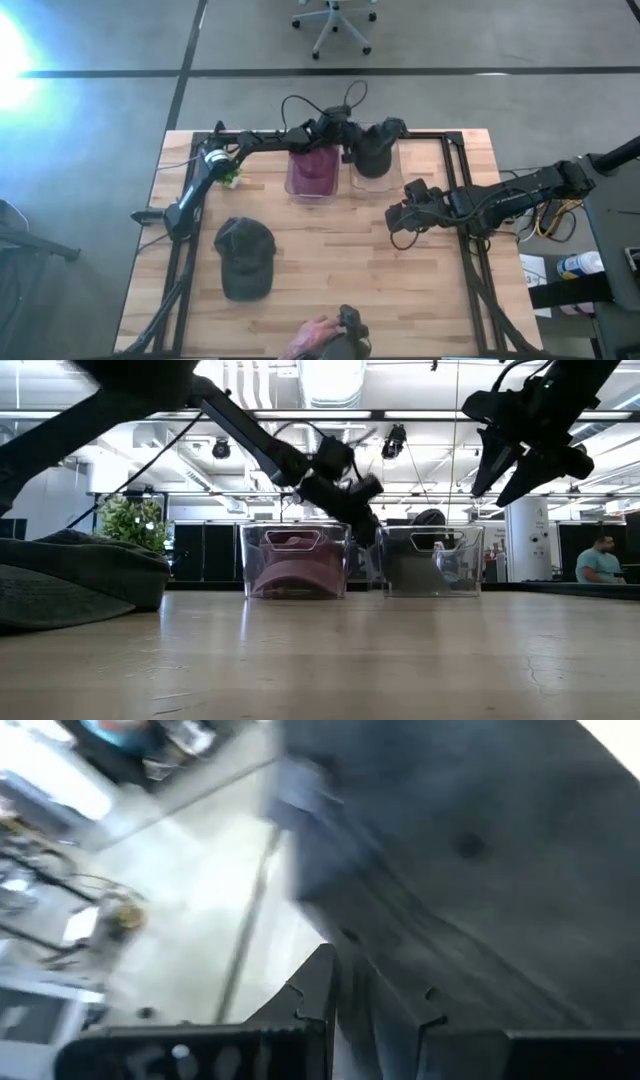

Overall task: Pick & Place hat
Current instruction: Put the right black cap into the right transparent bin

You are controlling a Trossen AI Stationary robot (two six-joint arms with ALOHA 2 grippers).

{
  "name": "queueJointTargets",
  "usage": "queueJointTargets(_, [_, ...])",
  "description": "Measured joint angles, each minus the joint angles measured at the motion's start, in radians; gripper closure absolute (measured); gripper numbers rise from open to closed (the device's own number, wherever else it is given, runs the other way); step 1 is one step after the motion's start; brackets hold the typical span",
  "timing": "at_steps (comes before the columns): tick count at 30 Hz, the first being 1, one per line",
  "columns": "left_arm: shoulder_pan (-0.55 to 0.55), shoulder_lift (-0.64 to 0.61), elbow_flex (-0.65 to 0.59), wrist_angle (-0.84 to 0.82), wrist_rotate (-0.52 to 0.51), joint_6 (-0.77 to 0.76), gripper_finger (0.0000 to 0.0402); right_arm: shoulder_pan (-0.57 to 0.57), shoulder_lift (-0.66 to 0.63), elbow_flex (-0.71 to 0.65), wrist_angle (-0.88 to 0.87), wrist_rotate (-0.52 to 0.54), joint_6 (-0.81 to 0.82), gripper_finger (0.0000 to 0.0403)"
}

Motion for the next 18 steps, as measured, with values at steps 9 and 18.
queueJointTargets(9, [-0.010, -0.081, 0.026, -0.065, -0.260, -0.047, 0.0353, -0.112, -0.002, 0.000, 0.006, -0.019, -0.022, 0.0184])
queueJointTargets(18, [-0.046, -0.245, 0.025, -0.419, -0.044, -0.649, 0.0353, -0.483, -0.012, 0.071, 0.022, -0.022, -0.297, 0.0184])
